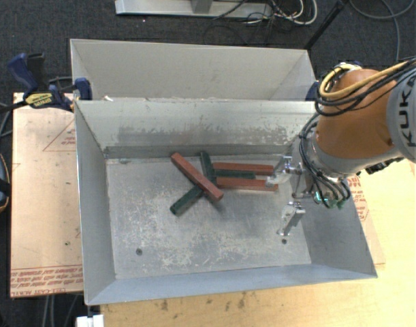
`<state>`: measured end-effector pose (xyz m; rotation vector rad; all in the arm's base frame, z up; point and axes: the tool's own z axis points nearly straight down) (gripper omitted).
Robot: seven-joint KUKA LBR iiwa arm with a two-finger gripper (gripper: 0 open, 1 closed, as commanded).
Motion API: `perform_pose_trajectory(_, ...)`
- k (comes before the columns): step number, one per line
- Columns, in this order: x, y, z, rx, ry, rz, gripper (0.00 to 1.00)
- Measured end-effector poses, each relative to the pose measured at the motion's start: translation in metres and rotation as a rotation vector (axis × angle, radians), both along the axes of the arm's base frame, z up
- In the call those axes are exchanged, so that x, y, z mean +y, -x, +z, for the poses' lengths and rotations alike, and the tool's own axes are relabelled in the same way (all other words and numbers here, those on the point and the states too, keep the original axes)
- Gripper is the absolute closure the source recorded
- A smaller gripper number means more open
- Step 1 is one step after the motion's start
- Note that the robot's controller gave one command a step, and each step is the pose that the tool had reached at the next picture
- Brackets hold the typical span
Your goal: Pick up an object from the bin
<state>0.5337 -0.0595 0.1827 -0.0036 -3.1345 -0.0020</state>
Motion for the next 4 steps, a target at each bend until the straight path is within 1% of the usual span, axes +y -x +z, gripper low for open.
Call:
perform_pose_trajectory(1, 0.000, -0.002, 0.004, -0.008, 0.001, 0.002, 0.00)
perform_pose_trajectory(2, 0.005, -0.043, -0.029, -0.016, 0.001, -0.071, 0.00)
perform_pose_trajectory(3, 0.005, -0.057, -0.046, -0.017, -0.001, -0.095, 0.00)
perform_pose_trajectory(4, -0.004, -0.011, -0.042, -0.004, 0.000, -0.147, 0.00)
